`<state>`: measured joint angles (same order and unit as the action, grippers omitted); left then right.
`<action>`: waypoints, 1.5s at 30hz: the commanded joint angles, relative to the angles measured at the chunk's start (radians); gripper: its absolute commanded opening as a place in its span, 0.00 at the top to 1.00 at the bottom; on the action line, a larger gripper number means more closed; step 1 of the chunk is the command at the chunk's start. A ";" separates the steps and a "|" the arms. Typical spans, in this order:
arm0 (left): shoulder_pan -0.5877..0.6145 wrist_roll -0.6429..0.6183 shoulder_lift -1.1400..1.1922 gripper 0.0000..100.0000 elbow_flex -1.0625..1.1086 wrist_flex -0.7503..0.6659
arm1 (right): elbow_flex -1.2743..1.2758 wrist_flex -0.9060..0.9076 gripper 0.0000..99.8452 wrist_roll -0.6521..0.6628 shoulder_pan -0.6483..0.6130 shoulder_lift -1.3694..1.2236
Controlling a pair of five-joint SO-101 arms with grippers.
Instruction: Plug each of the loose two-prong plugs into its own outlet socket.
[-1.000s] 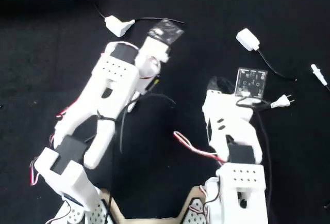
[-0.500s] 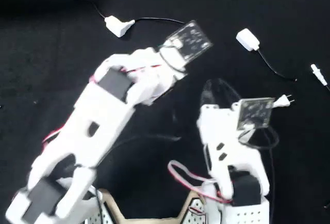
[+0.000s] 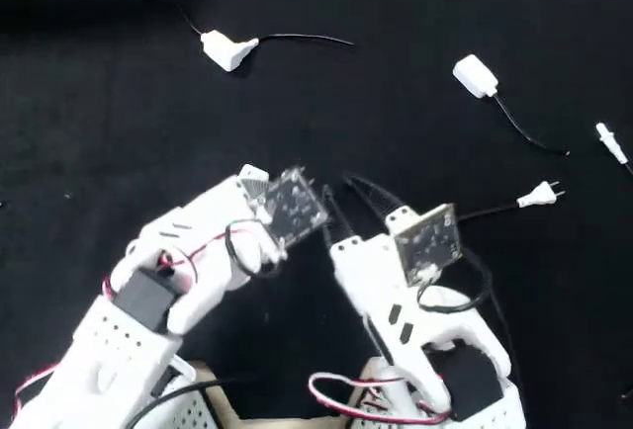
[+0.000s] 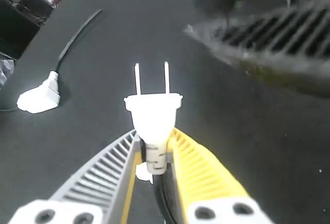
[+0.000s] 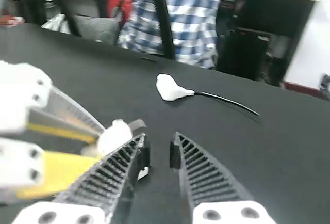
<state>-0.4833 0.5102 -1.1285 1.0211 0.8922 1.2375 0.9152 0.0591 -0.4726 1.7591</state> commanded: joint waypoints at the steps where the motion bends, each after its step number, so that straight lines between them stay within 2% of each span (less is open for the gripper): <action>1: 0.005 0.009 -0.038 0.97 0.084 -0.075 | -0.050 0.006 0.91 0.009 -0.040 -0.005; 7: -0.004 0.006 -0.038 0.97 0.116 -0.144 | -0.031 0.003 0.91 -0.009 -0.035 -0.005; 11: -0.076 0.005 -0.040 0.97 0.084 -0.149 | 0.012 -0.031 0.91 -0.086 0.008 -0.005; 18: -0.165 0.003 -0.040 0.97 0.041 -0.147 | 0.022 -0.034 0.91 -0.083 0.026 -0.005; 25: -0.165 -0.051 -0.066 0.97 -0.128 0.003 | 0.085 -0.044 0.91 -0.081 0.075 0.002; 33: -0.206 -0.052 -0.150 0.97 -0.259 0.115 | 0.102 -0.052 0.91 -0.081 0.081 -0.004; 40: -0.180 -0.052 -0.146 0.97 -0.257 0.133 | 0.134 -0.080 0.91 -0.081 0.083 0.001; 45: -0.085 -0.051 -0.137 0.97 -0.211 0.130 | 0.139 -0.080 0.91 -0.060 0.086 -0.004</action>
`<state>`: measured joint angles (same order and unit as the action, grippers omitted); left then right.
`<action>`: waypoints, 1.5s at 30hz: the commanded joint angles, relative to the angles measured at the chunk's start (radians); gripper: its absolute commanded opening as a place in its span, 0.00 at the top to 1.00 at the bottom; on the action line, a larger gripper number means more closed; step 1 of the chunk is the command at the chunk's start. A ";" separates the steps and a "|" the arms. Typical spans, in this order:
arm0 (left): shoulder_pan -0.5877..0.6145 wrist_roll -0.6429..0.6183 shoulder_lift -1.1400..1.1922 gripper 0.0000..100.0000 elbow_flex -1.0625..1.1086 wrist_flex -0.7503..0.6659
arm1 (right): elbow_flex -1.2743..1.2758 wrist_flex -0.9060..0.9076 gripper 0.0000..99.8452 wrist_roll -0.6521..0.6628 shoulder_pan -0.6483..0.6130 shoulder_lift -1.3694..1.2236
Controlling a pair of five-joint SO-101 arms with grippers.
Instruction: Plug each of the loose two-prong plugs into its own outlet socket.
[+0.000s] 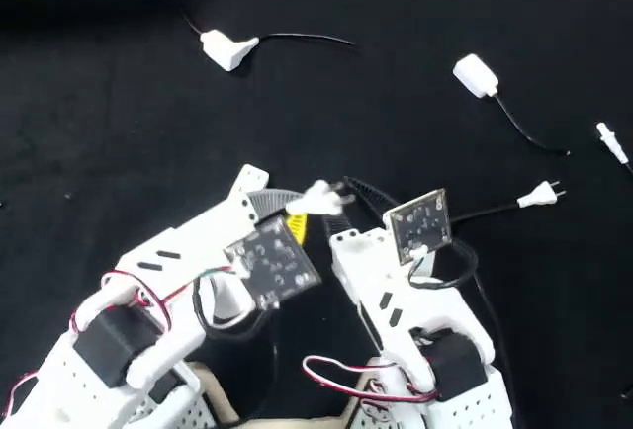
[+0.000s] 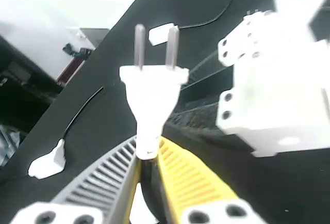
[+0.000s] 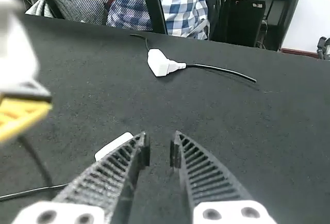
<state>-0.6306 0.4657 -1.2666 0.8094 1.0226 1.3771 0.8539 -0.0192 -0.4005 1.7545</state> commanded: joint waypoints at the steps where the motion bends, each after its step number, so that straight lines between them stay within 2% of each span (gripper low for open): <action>1: 0.099 -0.006 0.014 0.97 0.022 -0.002 | 0.005 -0.018 0.91 0.020 0.014 0.008; 5: 0.236 -0.003 0.121 0.97 0.173 -0.038 | 0.008 -0.018 0.91 0.025 0.014 0.008; 9: 0.338 -0.002 0.227 0.97 0.383 -0.226 | 0.008 -0.018 0.91 0.025 0.014 0.008; 12: 0.354 -0.002 0.292 0.97 0.504 -0.371 | 0.012 -0.018 0.91 0.025 0.014 0.008; 16: 0.331 -0.002 0.365 0.97 0.559 -0.442 | 0.018 -0.018 0.91 0.025 0.014 0.008; 23: 0.292 0.003 0.436 0.96 0.558 -0.445 | 0.068 -0.074 0.91 0.061 0.011 0.008; 28: 0.291 0.035 0.440 0.82 0.559 -0.443 | 0.071 -0.074 0.91 0.066 0.009 0.008; 34: 0.294 0.037 0.437 0.82 0.530 -0.434 | 0.073 -0.074 0.91 0.066 0.009 0.008; 45: 0.274 0.034 0.485 0.82 0.289 -0.399 | 0.105 -0.118 0.91 0.068 0.009 0.008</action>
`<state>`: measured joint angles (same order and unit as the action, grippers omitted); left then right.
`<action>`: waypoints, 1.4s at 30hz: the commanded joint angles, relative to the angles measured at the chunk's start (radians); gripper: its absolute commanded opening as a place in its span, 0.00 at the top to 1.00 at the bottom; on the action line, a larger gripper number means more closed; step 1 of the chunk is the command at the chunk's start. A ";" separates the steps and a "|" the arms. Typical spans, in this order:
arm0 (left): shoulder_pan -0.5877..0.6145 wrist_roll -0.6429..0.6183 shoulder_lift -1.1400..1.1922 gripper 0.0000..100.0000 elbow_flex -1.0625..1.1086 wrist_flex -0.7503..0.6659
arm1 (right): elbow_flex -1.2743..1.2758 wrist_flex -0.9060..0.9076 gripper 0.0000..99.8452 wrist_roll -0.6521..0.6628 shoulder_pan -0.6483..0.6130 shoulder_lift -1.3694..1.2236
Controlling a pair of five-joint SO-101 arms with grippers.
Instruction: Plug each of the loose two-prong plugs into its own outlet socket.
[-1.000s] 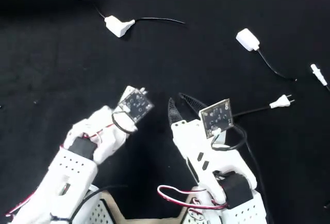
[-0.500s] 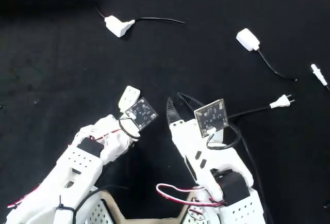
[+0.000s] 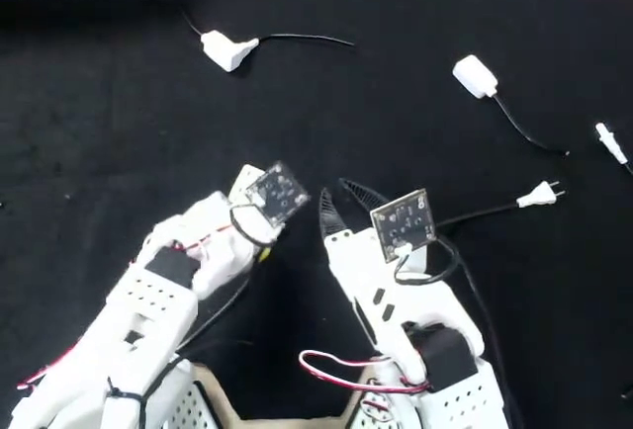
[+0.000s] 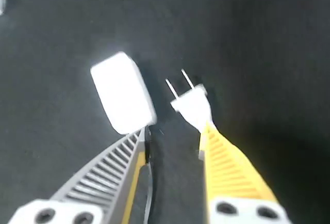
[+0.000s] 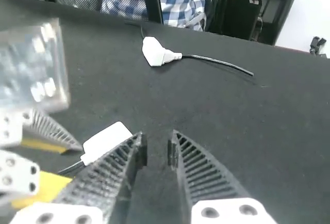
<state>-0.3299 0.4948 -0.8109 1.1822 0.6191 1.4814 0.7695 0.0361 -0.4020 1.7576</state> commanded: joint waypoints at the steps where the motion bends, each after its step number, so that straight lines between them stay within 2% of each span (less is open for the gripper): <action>1: -0.039 0.005 0.060 0.82 -0.093 0.005 | 0.002 -0.035 0.91 0.012 0.011 0.005; 5: -0.068 -0.064 0.262 0.82 -0.153 -0.023 | 0.007 -0.046 0.91 0.012 0.017 0.005; 11: -0.071 -0.087 0.601 0.82 -0.317 -0.083 | 0.010 -0.052 0.91 0.009 0.048 0.005; 15: -0.067 -0.124 0.717 0.82 -0.407 -0.106 | 0.010 -0.055 0.91 0.006 0.066 0.005; 19: -0.065 -0.141 0.735 0.85 -0.424 -0.104 | 0.012 -0.071 0.91 0.003 0.080 0.005; 22: -0.065 -0.138 0.735 0.98 -0.432 -0.072 | 0.012 -0.071 0.91 0.003 0.080 0.005; 24: -0.065 -0.138 0.733 0.95 -0.432 -0.054 | 0.012 -0.071 0.91 0.003 0.080 0.005; 33: -0.076 -0.140 0.730 0.97 -0.430 -0.046 | 0.012 -0.072 0.91 0.003 0.084 0.005; 36: -0.077 -0.138 0.701 0.97 -0.432 -0.044 | 0.013 -0.075 0.91 0.000 0.123 0.005; 42: -0.076 -0.135 0.540 0.97 -0.481 0.140 | 0.036 -0.117 0.91 -0.060 0.169 0.005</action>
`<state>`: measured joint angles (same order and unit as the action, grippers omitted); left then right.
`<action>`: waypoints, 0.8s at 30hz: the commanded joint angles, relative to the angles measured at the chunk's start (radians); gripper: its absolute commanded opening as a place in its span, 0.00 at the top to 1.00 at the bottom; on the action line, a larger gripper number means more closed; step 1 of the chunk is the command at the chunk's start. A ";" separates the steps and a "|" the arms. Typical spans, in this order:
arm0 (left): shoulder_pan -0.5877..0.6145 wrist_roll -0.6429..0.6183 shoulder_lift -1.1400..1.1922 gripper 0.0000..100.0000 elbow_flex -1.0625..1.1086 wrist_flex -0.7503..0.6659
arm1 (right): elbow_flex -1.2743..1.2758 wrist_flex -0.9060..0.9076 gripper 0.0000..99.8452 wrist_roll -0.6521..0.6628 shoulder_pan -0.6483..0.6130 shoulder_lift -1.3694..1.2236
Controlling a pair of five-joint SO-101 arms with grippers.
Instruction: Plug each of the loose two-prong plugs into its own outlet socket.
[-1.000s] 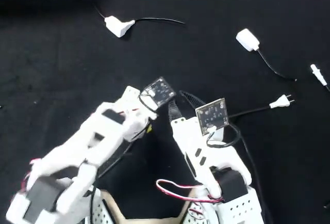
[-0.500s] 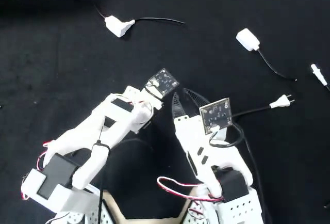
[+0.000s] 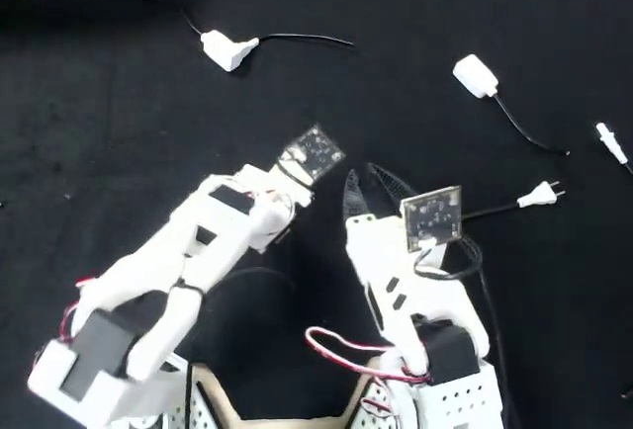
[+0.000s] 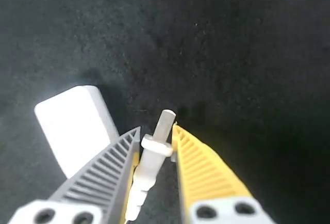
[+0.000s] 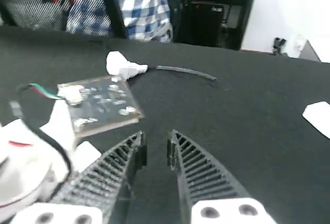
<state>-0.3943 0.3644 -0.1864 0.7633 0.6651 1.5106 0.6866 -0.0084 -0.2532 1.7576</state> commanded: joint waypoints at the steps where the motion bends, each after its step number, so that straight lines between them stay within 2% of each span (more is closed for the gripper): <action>1: -0.015 0.003 -0.084 0.97 -0.062 0.123 | 0.013 -0.038 0.91 -0.015 0.020 0.005; 5: -0.031 0.071 -0.052 0.97 -0.007 0.207 | 0.015 -0.040 0.91 -0.015 0.018 0.005; 11: -0.044 0.074 0.009 0.97 0.079 0.180 | 0.018 -0.040 0.91 -0.015 0.018 0.005; 19: -0.051 0.077 0.018 0.97 0.074 0.199 | 0.021 -0.040 0.91 -0.015 0.018 0.005; 24: -0.048 0.078 0.018 0.88 0.077 0.206 | 0.021 -0.040 0.91 -0.015 0.018 0.005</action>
<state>-0.4327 0.4365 -0.1695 0.8401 0.8539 1.5367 0.6636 -0.0161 -0.2470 1.7576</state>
